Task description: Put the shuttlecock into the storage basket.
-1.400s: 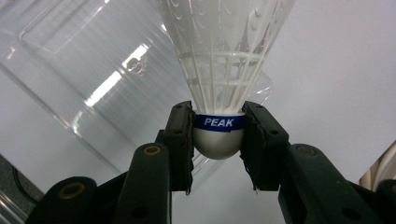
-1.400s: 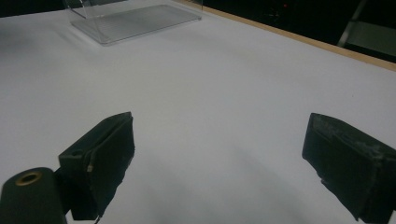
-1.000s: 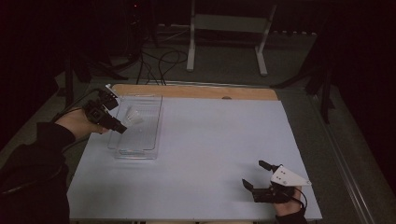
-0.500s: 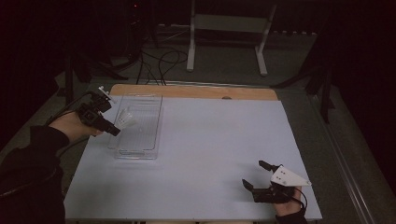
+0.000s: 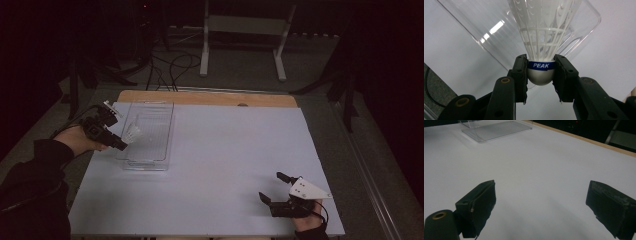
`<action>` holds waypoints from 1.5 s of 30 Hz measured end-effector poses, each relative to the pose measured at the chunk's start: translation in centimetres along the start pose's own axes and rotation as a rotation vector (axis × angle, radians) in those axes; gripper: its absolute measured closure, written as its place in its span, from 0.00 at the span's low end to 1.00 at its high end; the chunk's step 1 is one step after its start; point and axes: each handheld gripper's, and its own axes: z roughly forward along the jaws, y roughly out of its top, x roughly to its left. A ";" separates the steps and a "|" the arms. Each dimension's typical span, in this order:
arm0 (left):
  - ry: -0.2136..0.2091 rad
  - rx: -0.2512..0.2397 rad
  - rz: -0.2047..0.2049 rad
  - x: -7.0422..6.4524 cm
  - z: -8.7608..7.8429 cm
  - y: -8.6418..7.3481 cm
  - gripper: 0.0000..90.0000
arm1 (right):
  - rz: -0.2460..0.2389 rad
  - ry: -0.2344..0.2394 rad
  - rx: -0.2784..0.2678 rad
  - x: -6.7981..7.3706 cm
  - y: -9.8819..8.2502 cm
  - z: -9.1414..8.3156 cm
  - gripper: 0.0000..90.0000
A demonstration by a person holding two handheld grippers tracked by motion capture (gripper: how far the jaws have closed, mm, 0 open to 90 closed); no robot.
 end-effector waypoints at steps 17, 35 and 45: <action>0.000 -0.019 0.062 0.4 2.2 -0.3 0.73 | 0.000 -0.002 0.001 0.0 0.0 0.0 0.10; 0.024 0.007 0.047 0.8 3.4 -0.1 0.73 | 0.000 -0.002 0.001 0.0 0.0 0.0 0.10; 0.022 0.019 0.042 1.3 3.9 -0.3 0.73 | -0.001 -0.002 0.003 0.0 0.0 -0.1 0.10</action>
